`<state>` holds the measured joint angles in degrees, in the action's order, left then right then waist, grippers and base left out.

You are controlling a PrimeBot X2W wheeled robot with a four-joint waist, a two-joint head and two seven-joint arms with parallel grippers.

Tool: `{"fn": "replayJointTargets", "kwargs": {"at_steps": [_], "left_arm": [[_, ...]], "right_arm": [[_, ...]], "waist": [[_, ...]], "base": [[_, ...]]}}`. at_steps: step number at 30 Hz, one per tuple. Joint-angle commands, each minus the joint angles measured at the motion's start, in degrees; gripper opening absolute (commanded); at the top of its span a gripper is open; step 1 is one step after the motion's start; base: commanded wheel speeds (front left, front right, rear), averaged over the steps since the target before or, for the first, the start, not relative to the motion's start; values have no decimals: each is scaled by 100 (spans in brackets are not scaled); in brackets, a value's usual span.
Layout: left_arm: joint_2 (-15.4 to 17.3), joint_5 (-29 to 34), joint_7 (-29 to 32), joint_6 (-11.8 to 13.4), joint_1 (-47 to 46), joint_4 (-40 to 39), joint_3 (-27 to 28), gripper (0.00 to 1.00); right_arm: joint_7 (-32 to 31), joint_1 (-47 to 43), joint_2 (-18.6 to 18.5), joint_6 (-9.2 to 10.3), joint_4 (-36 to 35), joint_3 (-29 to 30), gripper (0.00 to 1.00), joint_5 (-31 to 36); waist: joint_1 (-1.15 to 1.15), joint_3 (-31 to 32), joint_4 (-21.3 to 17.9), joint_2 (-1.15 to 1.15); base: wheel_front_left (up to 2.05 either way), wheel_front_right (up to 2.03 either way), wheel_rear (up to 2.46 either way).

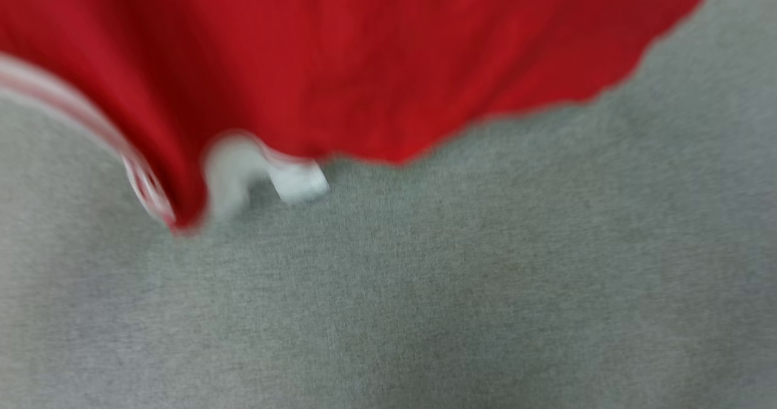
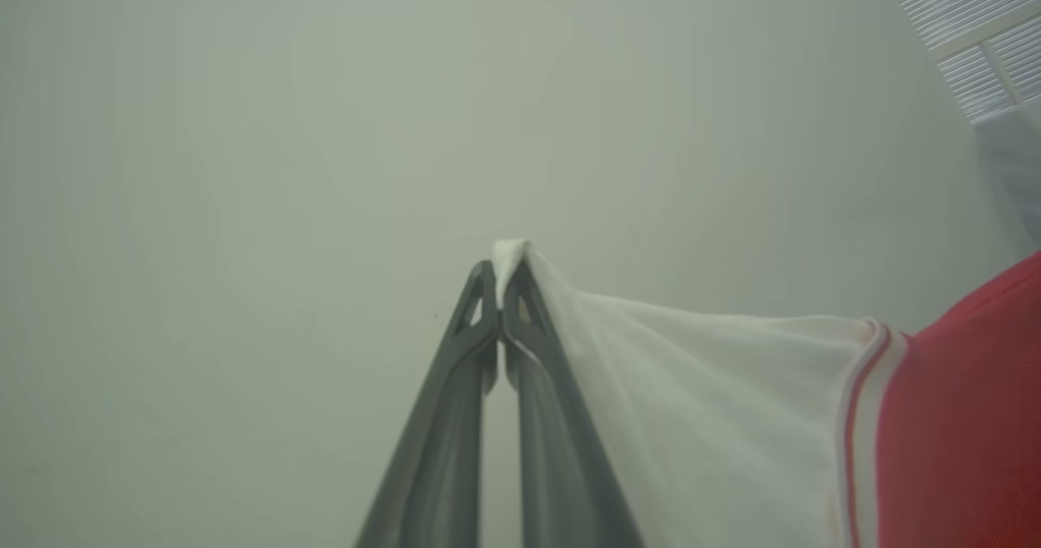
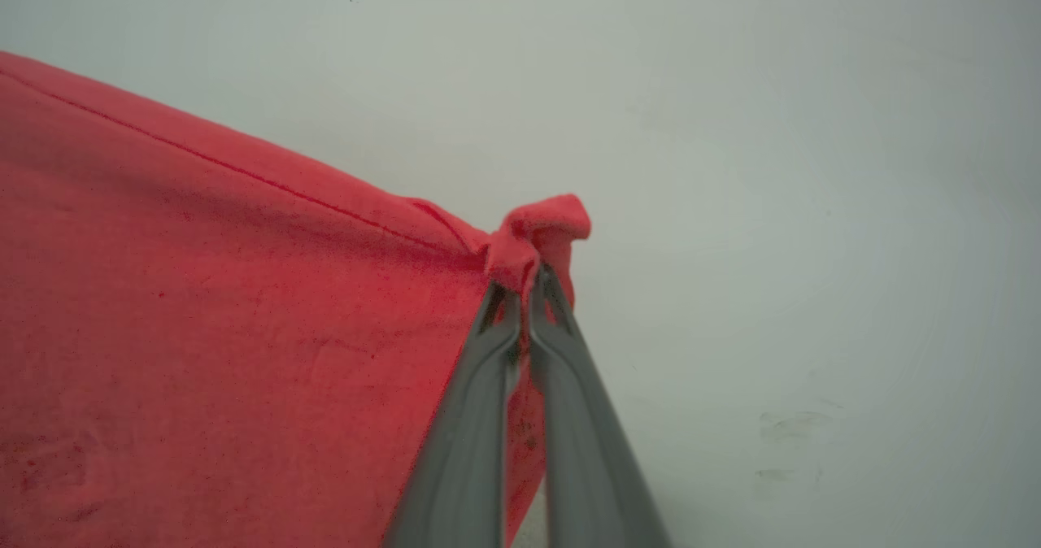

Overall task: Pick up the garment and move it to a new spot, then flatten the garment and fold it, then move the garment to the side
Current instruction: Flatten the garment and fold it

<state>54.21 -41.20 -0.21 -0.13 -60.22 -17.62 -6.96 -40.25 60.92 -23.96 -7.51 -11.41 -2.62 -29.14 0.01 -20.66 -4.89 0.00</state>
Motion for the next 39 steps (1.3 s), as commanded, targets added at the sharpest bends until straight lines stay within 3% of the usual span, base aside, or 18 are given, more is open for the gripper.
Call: {"fn": "replayJointTargets", "kwargs": {"at_steps": [1, 11, 19, 23, 31, 34, 39], "left_arm": [[-132, 136, -83, -74, -586, 306, -103, 0], [-1209, 987, -926, -378, -3857, 2848, -807, 0], [-1786, 1348, -1473, -489, -4691, 4280, -906, 0], [-2000, 1608, -1504, -490, -4411, 4337, -841, 0], [-2579, 1818, -1496, -621, -2688, 3811, -618, 0], [-2984, 1872, -1497, -652, -1336, 3522, -539, 0], [-3358, 1885, -1497, -696, 416, 3254, -496, 0]], "right_arm": [[208, 376, -249, 4, 198, -187, 0, 233], [1672, 2571, -471, 7, 1793, -803, 0, 967], [2782, 3650, -187, 6, 3035, -1209, 0, 1660], [3150, 3577, -115, 6, 3384, -1447, 0, 1680], [3600, 2678, -164, 6, 3853, -1681, 0, 1525], [3800, 1868, -186, 5, 4099, -1826, 0, 1431], [4076, 772, -162, 5, 4245, -2005, 0, 1234]], "waist": [[-1, -717, 82, 0], [-1, -1740, 328, 0], [-1, -2148, 520, 0], [-1, -2344, 629, 0], [-1, -2202, 825, 0], [-1, -1891, 890, 0], [-1, -1333, 864, 0]], "base": [[0, 0, 0], [0, 0, 0], [0, 0, 0], [0, 0, 0], [0, 0, 0], [0, 0, 0], [0, 0, 0]]}}
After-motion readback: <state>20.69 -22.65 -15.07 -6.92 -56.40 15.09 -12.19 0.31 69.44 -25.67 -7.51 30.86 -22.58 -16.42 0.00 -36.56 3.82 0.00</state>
